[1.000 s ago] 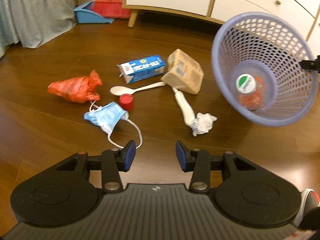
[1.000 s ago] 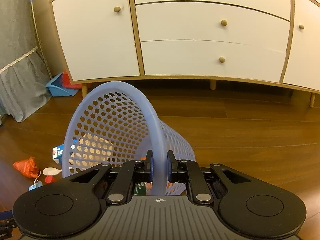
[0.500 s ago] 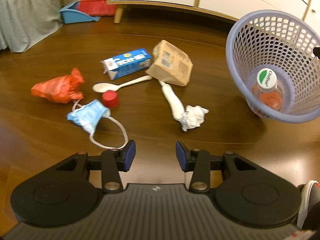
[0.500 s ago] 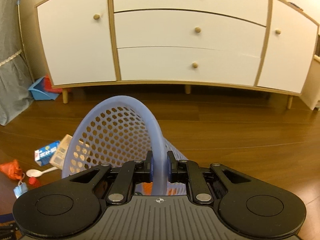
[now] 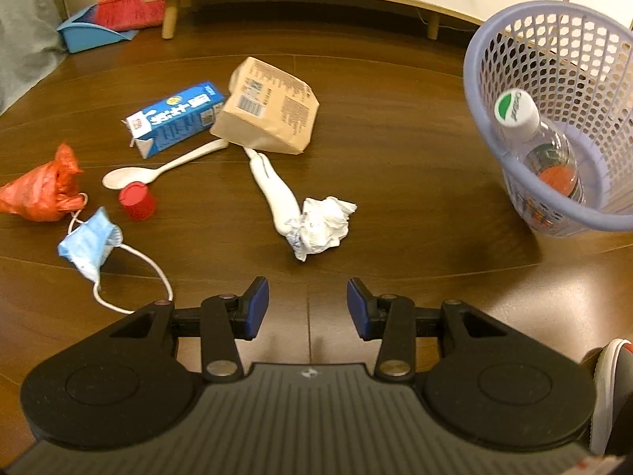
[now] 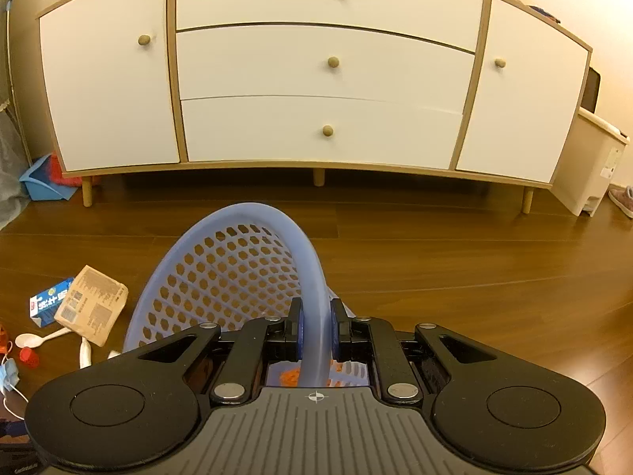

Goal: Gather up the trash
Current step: 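Withdraw the open left gripper toward the remaining trash, then lower the left gripper onto the white crumpled tissue and close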

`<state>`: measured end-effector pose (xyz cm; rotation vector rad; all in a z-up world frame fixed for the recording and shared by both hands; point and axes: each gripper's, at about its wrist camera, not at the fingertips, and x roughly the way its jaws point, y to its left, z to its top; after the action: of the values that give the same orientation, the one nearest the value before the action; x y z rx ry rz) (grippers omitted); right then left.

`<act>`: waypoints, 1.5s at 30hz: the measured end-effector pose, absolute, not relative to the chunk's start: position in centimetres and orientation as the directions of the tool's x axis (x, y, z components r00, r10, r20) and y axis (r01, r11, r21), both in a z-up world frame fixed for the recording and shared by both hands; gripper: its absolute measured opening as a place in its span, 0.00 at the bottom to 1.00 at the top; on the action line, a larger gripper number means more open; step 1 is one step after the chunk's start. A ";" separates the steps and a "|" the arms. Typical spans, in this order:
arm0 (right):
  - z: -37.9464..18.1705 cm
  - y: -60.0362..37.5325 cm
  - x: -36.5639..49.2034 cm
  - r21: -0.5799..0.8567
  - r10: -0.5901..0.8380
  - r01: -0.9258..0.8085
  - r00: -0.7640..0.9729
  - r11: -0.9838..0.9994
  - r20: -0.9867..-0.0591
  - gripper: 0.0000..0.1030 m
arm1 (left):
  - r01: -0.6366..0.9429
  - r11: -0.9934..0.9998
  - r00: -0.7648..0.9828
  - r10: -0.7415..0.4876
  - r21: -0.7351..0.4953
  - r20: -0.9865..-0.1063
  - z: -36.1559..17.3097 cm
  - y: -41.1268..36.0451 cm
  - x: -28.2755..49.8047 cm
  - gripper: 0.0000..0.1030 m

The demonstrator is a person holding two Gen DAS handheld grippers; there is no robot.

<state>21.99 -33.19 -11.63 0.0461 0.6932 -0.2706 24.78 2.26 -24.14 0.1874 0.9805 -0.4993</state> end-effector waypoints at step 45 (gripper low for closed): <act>-11.9 -34.2 23.0 -0.076 -0.258 0.270 0.743 0.960 -0.617 0.09 | 0.514 0.854 0.446 -0.344 -0.078 -0.826 -28.8 0.8 28.6 0.36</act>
<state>23.04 -34.23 -11.89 0.0189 0.6732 -0.2890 28.60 0.79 -28.79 0.1943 0.9725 -0.5358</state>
